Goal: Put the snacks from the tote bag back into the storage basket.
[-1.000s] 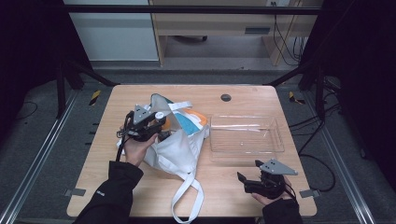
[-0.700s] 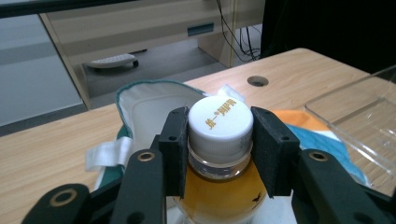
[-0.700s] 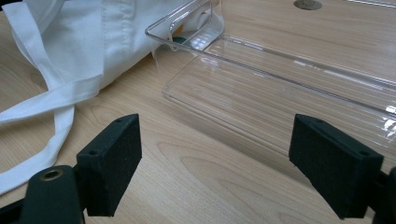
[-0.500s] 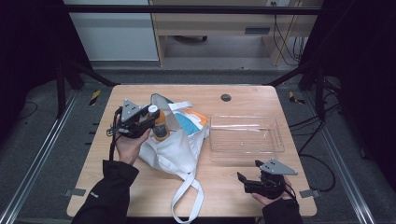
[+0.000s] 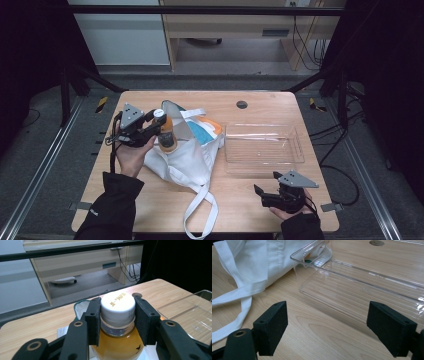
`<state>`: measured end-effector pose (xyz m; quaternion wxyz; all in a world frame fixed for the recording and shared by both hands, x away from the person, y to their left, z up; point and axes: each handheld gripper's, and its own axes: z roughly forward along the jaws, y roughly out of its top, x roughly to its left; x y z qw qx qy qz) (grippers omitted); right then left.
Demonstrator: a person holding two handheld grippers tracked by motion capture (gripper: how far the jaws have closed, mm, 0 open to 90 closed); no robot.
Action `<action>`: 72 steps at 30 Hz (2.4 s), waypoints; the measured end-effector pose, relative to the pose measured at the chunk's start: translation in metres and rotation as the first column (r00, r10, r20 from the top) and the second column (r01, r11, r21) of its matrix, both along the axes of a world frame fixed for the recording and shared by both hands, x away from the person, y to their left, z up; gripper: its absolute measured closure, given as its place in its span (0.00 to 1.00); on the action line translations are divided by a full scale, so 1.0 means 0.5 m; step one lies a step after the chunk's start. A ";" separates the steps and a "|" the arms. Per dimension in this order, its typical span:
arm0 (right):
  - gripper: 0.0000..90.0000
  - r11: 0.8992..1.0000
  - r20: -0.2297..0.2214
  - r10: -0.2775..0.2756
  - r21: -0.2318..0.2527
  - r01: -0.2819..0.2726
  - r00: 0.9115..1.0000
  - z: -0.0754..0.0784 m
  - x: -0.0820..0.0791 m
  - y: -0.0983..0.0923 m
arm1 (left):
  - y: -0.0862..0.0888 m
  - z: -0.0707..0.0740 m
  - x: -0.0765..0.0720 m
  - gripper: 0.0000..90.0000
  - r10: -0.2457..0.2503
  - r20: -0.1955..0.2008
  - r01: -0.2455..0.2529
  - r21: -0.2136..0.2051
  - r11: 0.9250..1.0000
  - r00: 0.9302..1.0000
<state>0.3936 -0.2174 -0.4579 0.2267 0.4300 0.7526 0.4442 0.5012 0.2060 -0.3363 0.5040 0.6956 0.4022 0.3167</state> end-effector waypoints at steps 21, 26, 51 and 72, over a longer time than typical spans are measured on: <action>0.19 1.000 -0.002 0.004 0.001 -0.004 1.000 0.000 -0.001 0.000 | -0.026 0.036 -0.043 0.65 -0.062 0.011 0.062 -0.006 0.998 0.998; 0.19 1.000 -0.002 0.004 0.001 -0.004 1.000 0.000 -0.001 0.000 | -0.031 0.040 -0.050 0.65 -0.068 0.014 0.068 -0.001 0.998 0.998; 0.19 1.000 -0.005 0.000 -0.006 0.000 1.000 -0.002 0.000 0.002 | -0.083 0.072 -0.093 0.65 -0.142 0.041 0.143 -0.009 0.990 0.989; 0.19 1.000 -0.008 0.005 -0.001 -0.005 1.000 -0.003 0.000 0.003 | -0.161 0.107 -0.086 0.65 -0.199 0.054 0.200 -0.013 0.980 0.979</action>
